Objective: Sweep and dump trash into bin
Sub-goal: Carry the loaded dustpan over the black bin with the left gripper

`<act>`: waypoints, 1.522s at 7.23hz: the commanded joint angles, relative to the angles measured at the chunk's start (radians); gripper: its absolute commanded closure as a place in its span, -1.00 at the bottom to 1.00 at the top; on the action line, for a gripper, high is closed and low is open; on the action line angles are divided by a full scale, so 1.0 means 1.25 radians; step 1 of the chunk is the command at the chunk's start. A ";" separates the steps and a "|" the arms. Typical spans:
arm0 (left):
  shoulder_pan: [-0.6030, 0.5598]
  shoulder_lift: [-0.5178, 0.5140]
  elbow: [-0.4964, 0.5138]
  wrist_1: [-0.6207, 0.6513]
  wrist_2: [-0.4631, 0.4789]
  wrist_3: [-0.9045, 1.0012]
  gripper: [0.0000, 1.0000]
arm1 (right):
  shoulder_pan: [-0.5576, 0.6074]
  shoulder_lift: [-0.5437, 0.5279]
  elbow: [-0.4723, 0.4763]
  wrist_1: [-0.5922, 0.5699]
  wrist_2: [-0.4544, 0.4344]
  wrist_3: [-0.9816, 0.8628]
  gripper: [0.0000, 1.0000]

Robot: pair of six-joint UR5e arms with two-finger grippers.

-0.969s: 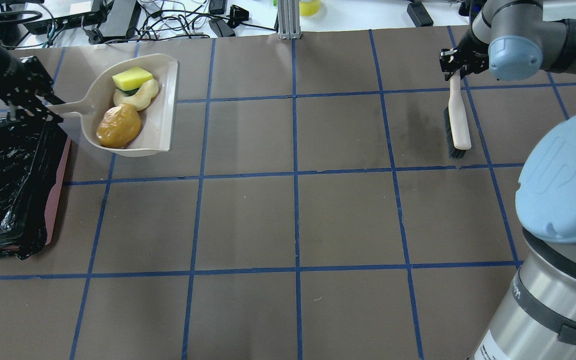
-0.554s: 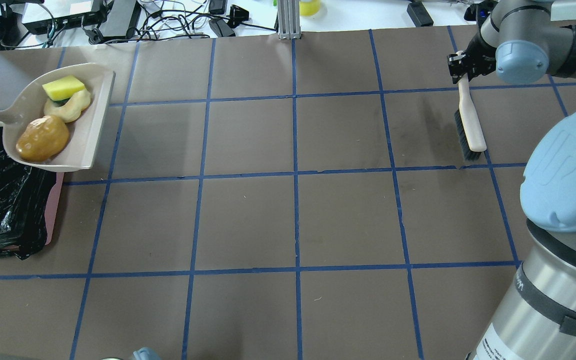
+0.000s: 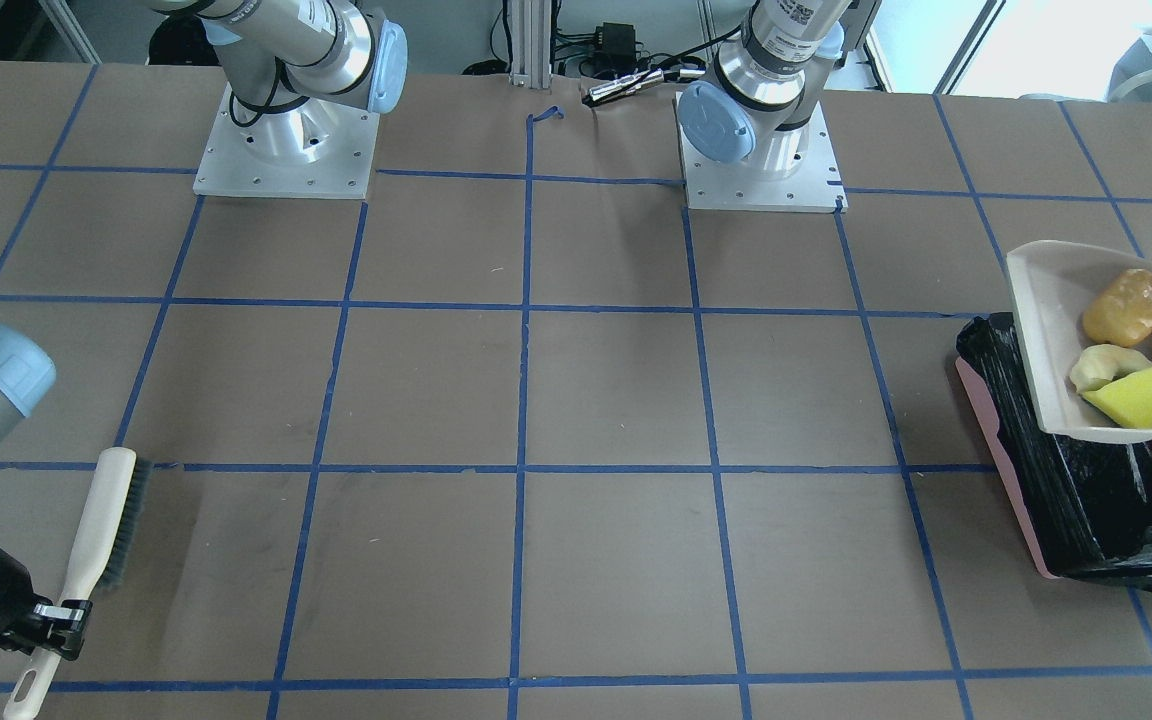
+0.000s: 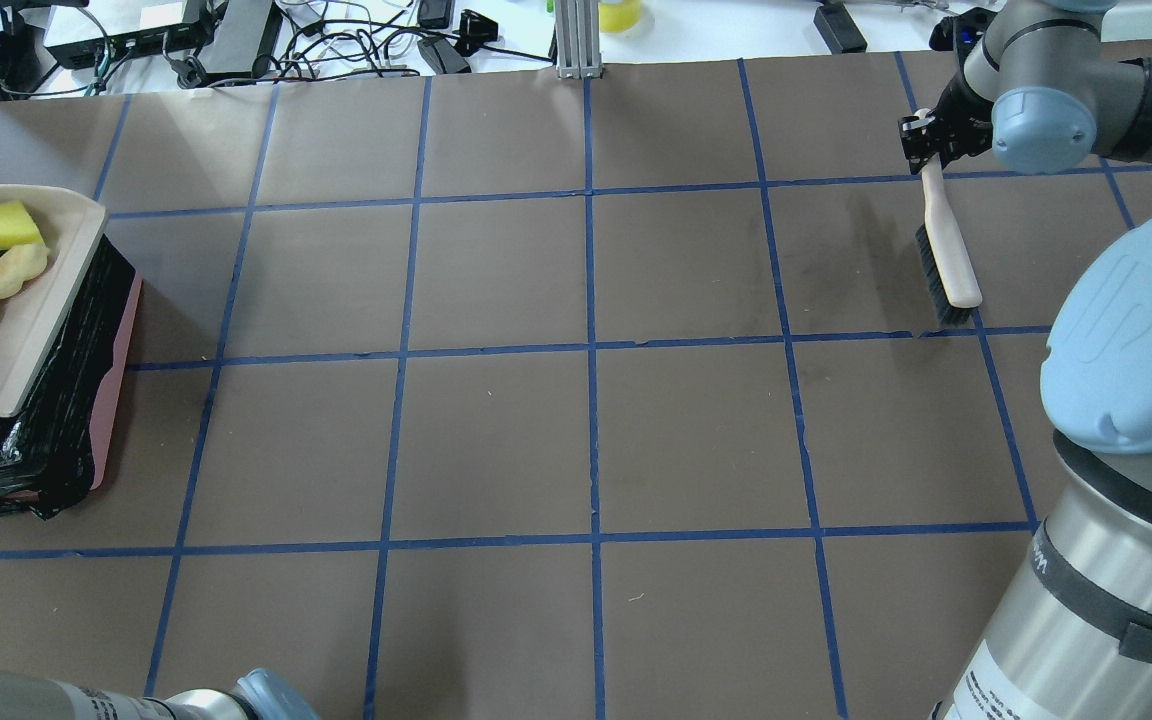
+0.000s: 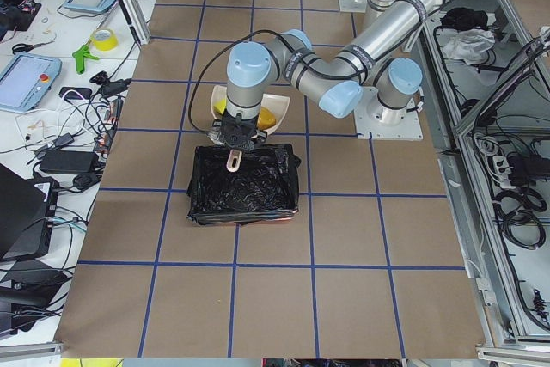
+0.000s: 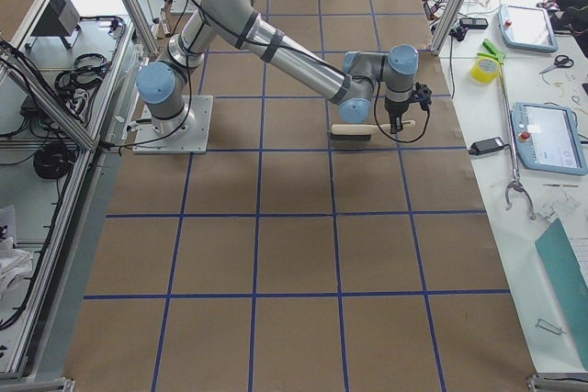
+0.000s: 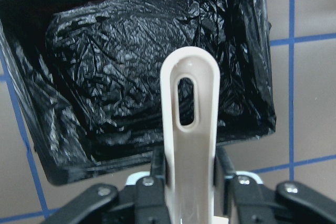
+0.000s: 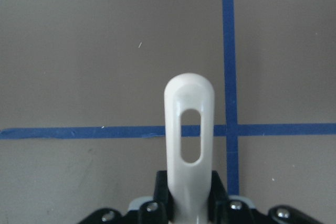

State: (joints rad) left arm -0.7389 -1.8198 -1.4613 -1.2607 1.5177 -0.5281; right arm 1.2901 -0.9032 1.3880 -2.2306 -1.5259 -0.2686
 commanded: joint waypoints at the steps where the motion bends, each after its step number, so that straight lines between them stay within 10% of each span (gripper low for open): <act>1: 0.041 -0.046 0.023 0.067 0.019 0.105 1.00 | 0.000 -0.001 0.015 -0.010 0.001 -0.004 0.61; 3: 0.041 -0.091 0.067 0.090 0.026 0.141 1.00 | 0.000 -0.001 0.020 -0.016 0.001 -0.005 0.58; 5: 0.041 -0.133 0.082 0.167 0.064 0.194 1.00 | 0.000 -0.001 0.021 -0.017 -0.002 -0.008 0.07; 6: 0.041 -0.147 0.085 0.213 0.096 0.201 1.00 | 0.000 -0.003 0.020 -0.007 -0.002 -0.008 -0.98; 11: 0.004 -0.170 0.076 0.257 0.141 0.226 1.00 | 0.004 -0.075 0.010 0.105 0.000 -0.007 -1.00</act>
State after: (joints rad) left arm -0.7061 -2.0299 -1.3626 -0.9597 1.6734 -0.2491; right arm 1.2912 -0.9419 1.4071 -2.1915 -1.5275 -0.2816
